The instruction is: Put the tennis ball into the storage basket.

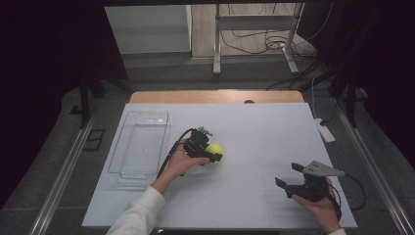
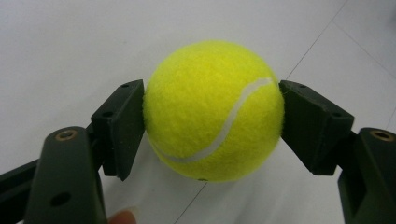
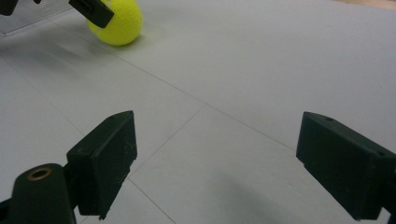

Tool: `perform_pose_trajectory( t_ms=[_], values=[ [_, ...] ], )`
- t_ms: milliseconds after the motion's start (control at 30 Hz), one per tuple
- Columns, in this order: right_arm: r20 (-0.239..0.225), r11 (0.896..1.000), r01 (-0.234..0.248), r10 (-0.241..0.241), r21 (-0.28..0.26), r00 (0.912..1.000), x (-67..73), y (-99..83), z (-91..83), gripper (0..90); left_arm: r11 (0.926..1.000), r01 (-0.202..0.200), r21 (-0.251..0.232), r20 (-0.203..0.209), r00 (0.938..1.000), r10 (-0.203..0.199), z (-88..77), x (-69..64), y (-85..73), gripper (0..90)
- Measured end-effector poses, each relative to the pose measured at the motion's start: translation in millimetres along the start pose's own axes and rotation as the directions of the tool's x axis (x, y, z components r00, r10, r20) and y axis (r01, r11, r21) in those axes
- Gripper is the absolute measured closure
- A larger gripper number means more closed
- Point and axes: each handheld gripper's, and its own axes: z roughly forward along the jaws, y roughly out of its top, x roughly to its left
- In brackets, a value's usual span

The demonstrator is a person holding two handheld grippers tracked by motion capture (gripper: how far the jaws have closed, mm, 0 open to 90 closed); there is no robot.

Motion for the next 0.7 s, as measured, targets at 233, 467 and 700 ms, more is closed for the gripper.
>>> perform_pose_trajectory(
  t_ms=[233,467,700],
  values=[
    [0.0,1.0,0.0,0.0,0.0,1.0,-0.2,-0.1,0.0,13.0,0.9999,-0.002,-0.011,-0.012,0.9999,0.001,-2.5,-1.2,0.1,27.7],
    [0.0,1.0,0.0,0.0,0.0,1.0,-0.2,-0.1,0.0,13.0,0.9993,-0.01,-0.035,-0.005,0.9999,0.01,-9.2,-2.8,0.9,27.7],
    [0.0,1.0,-0.001,0.001,0.001,1.0,-0.2,-0.1,0.0,13.0,0.9978,-0.016,-0.065,-0.003,0.9999,0.016,-17.2,-5.9,2.1,27.7]
  ],
)
